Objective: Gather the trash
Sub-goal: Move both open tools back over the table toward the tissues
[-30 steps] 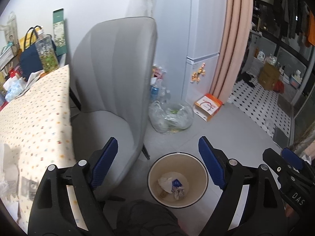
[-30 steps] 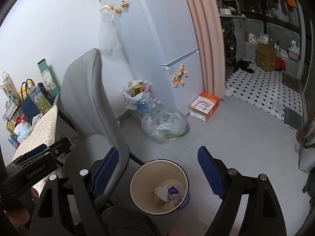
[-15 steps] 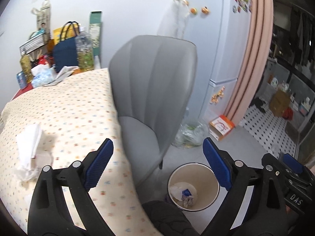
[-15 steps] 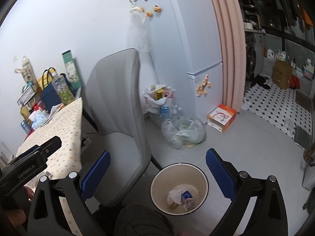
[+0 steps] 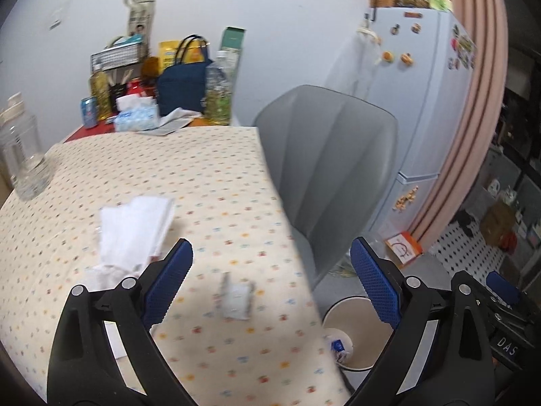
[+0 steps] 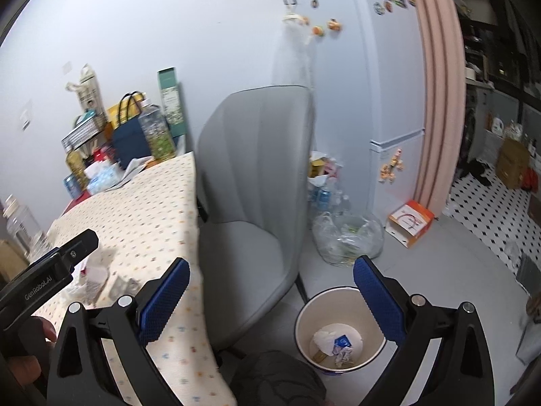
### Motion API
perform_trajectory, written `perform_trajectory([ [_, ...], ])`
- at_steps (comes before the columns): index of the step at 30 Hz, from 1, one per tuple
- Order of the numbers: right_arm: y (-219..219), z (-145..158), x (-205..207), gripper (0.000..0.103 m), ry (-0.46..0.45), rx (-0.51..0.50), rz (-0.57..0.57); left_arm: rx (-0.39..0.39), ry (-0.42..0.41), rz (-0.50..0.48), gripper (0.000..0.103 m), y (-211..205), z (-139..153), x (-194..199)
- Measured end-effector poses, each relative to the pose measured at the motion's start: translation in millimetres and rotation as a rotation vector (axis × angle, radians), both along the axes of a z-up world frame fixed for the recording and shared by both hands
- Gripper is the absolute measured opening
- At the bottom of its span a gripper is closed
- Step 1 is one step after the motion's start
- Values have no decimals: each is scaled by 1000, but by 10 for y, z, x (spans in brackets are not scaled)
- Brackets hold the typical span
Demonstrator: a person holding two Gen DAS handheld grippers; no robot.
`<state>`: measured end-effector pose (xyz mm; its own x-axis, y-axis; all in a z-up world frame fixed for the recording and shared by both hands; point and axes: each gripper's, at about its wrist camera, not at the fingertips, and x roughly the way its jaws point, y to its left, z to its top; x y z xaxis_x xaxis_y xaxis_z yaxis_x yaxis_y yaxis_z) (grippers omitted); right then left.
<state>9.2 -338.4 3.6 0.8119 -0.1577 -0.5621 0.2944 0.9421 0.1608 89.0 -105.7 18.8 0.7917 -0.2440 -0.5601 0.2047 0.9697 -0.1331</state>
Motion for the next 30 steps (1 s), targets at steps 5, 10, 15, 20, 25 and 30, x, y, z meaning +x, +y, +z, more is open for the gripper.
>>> perform_trajectory([
  [5,286,35,72,95,0,-14,56,-31,0,62,93,369,-1,-56],
  [10,527,45,122,95,0,-22,105,-31,-1,103,93,635,-5,-124],
  [15,765,58,151,95,2,-27,149,-36,10,147,93,889,-38,-152],
  [20,953,47,183,95,2,-28,192,-27,10,196,93,1128,-69,-234],
  [25,1096,-11,179,95,10,-26,210,-13,20,246,97,1329,-151,-312],
  [30,1159,-128,200,95,38,-31,223,-10,60,261,97,1449,-285,-353],
])
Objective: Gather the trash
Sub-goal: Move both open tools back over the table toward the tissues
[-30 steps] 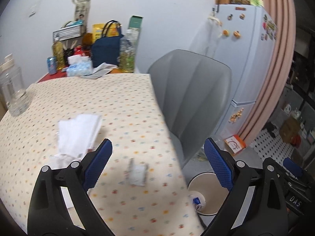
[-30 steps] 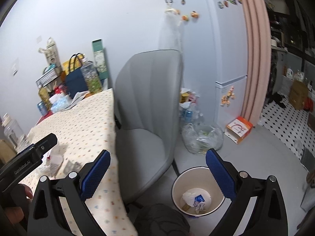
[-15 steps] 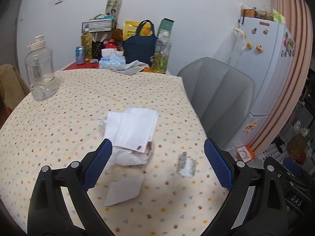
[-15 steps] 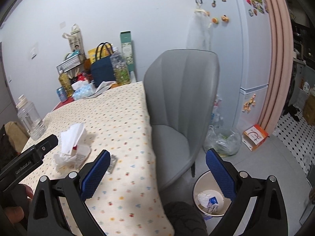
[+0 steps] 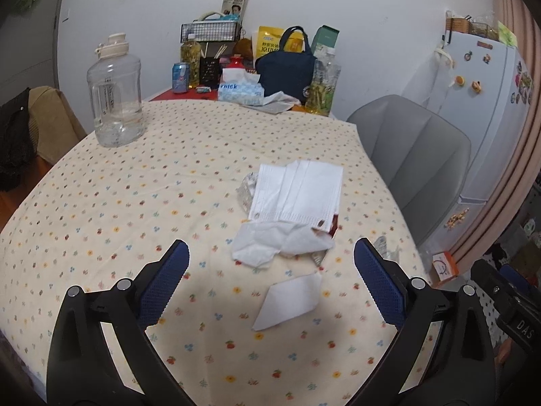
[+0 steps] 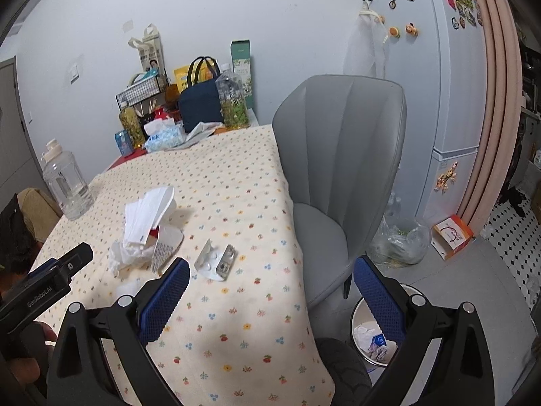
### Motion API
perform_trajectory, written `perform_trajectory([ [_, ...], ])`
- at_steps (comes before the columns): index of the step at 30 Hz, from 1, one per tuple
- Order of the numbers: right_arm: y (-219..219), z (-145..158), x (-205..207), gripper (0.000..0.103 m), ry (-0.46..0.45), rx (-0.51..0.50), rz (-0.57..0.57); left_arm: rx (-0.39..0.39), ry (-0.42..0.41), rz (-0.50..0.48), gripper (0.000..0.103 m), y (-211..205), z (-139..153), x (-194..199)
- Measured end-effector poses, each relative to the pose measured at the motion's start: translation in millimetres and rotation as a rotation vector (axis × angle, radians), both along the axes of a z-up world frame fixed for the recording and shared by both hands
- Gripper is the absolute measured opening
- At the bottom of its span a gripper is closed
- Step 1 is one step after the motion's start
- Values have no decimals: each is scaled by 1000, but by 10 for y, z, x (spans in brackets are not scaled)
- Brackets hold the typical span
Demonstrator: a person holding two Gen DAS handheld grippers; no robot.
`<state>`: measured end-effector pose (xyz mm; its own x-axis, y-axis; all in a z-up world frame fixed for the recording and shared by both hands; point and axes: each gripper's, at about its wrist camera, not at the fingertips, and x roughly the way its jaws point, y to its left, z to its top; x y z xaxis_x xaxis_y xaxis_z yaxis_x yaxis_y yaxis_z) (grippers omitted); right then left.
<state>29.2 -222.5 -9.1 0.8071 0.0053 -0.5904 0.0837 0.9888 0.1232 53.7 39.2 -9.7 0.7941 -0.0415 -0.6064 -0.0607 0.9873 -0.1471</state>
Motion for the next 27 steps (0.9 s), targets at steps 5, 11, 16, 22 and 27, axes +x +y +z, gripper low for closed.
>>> perform_trajectory([
  [5,40,-88,15,95,19,-2,12,8,33,-7,97,6,-132,8],
  [11,61,-177,26,95,37,-2,29,14,48,10,97,40,-211,23],
  [16,73,-213,72,95,46,10,34,25,52,13,97,52,-224,113],
  [22,77,-229,143,95,50,11,45,21,82,25,91,74,-290,265],
  [27,86,-246,221,95,54,13,47,27,125,33,80,75,-388,392],
])
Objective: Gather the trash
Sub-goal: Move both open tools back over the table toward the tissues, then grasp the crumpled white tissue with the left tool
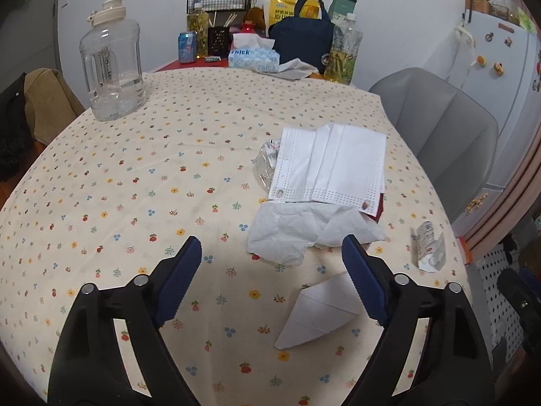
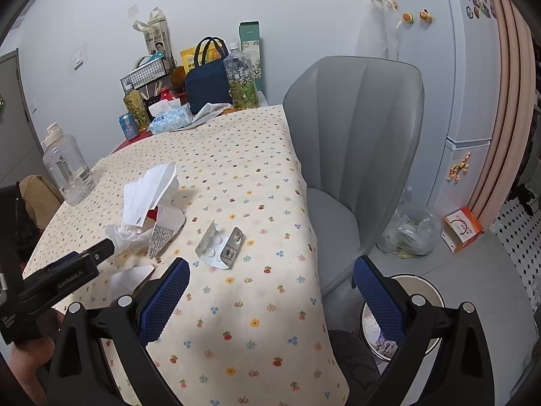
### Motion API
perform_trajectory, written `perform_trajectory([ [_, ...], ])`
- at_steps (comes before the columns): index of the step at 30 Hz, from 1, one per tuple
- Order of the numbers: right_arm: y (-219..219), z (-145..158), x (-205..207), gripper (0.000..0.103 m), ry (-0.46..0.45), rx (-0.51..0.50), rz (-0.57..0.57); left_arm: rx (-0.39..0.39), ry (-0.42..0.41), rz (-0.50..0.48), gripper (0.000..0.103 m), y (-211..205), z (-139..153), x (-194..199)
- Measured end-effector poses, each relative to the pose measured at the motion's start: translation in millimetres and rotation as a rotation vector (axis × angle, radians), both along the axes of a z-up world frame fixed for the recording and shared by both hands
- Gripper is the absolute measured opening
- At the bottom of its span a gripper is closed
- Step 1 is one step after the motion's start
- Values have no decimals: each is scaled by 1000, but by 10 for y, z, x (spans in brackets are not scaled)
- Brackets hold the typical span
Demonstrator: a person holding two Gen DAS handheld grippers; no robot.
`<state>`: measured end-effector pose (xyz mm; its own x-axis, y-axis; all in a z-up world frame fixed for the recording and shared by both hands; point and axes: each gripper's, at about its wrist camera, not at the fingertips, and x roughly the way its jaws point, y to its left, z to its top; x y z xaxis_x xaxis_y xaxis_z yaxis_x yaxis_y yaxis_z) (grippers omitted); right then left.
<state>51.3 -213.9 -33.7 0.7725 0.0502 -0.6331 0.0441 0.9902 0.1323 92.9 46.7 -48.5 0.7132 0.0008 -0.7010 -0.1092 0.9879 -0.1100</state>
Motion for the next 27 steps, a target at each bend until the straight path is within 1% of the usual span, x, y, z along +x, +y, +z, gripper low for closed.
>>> perform_trajectory([
  [4,38,-31,60,95,7,1,6,-2,31,2,70,6,-85,87],
  [6,69,-51,99,95,13,0,11,-5,38,2,68,12,-113,121],
  [9,111,-77,152,95,22,-4,21,-8,46,-5,60,10,-147,169],
  [11,138,-94,188,95,27,-7,25,-24,60,-9,49,17,-176,208],
  [13,163,-121,243,95,36,-9,29,-40,75,-9,30,34,-210,244],
  [15,196,-150,284,95,43,-11,33,-48,87,-6,19,47,-235,264],
  [16,217,-169,311,95,48,-13,36,-52,85,-3,12,53,-237,264],
  [19,281,-222,388,95,63,-20,45,-58,91,-4,6,60,-253,269],
  [27,421,-340,568,95,91,-31,62,-71,92,0,3,80,-255,267],
])
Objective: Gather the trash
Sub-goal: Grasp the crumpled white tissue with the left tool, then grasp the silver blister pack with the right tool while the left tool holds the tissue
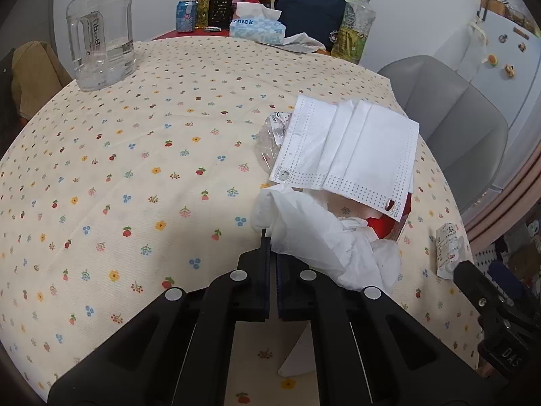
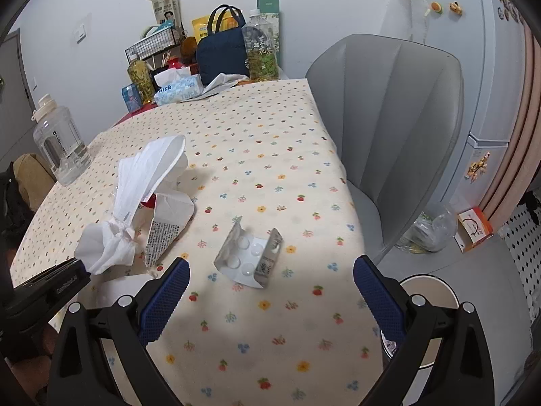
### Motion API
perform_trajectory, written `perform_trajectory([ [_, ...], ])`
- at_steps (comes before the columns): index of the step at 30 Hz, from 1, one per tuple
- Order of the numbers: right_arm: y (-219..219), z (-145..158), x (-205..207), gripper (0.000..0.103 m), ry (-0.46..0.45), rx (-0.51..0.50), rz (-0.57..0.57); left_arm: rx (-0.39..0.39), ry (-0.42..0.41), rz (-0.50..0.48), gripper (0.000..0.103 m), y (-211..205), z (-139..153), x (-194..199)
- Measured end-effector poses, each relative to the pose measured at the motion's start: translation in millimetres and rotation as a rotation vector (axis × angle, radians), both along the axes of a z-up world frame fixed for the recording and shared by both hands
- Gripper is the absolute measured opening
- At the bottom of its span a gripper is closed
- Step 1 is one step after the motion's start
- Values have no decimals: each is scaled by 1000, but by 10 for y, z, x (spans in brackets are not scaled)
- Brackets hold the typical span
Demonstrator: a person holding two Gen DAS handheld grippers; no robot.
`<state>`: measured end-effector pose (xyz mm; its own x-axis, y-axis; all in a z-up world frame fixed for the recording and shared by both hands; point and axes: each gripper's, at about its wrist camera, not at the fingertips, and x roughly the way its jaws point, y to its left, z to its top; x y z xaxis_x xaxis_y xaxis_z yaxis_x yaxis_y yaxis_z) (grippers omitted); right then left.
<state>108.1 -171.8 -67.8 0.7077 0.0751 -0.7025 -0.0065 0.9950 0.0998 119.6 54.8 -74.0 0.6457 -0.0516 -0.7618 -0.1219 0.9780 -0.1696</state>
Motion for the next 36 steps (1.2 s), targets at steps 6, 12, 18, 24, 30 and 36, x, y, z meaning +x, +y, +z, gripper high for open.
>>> perform_trajectory([
  [6,84,-69,99,66,41,3,39,1,1,1,3,-2,-3,2],
  [12,97,-62,76,33,64,24,82,9,-8,4,3,0,18,-9],
  [18,40,69,-69,33,33,30,84,24,-40,12,3,8,127,-108],
  [24,23,203,-212,33,-1,38,83,37,-89,27,3,34,321,-267],
  [30,15,317,-358,33,-32,42,86,54,-134,45,3,72,498,-413],
  [36,-32,418,-476,34,-59,41,83,61,-165,59,3,104,630,-548],
])
